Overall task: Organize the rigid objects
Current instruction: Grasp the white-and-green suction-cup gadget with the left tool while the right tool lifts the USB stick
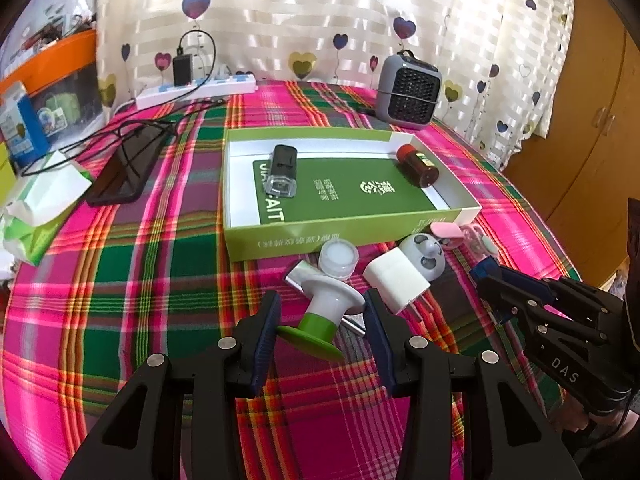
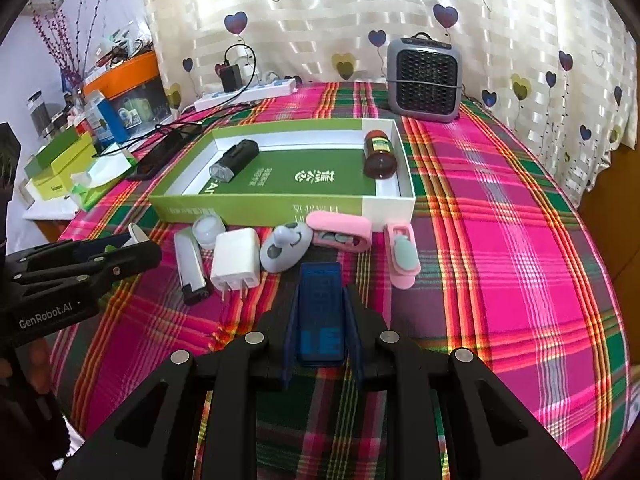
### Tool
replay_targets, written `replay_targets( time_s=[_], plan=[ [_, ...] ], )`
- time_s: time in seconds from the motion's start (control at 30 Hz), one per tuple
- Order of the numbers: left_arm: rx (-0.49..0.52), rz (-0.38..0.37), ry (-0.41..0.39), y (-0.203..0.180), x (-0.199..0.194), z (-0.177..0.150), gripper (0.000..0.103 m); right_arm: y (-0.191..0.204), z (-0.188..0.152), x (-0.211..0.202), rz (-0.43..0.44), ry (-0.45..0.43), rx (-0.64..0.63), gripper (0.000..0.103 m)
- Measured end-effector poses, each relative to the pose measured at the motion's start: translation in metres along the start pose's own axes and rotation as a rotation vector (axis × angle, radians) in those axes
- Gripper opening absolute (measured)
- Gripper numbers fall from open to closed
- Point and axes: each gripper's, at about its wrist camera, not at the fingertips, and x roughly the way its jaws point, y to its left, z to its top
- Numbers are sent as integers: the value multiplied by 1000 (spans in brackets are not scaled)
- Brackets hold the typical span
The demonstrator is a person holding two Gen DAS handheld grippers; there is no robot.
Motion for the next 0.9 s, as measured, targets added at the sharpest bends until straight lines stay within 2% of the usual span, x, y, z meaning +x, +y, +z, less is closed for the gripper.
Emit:
replay_targets(
  time_s=[0.33,0.9],
  plan=[
    [12,10,-26,-4,-5,14,41,-1,16,-3,11,-30,-9,23],
    [10,10,-47,0,9,51,41,1,67,13,54,-52,-32,23]
  ],
)
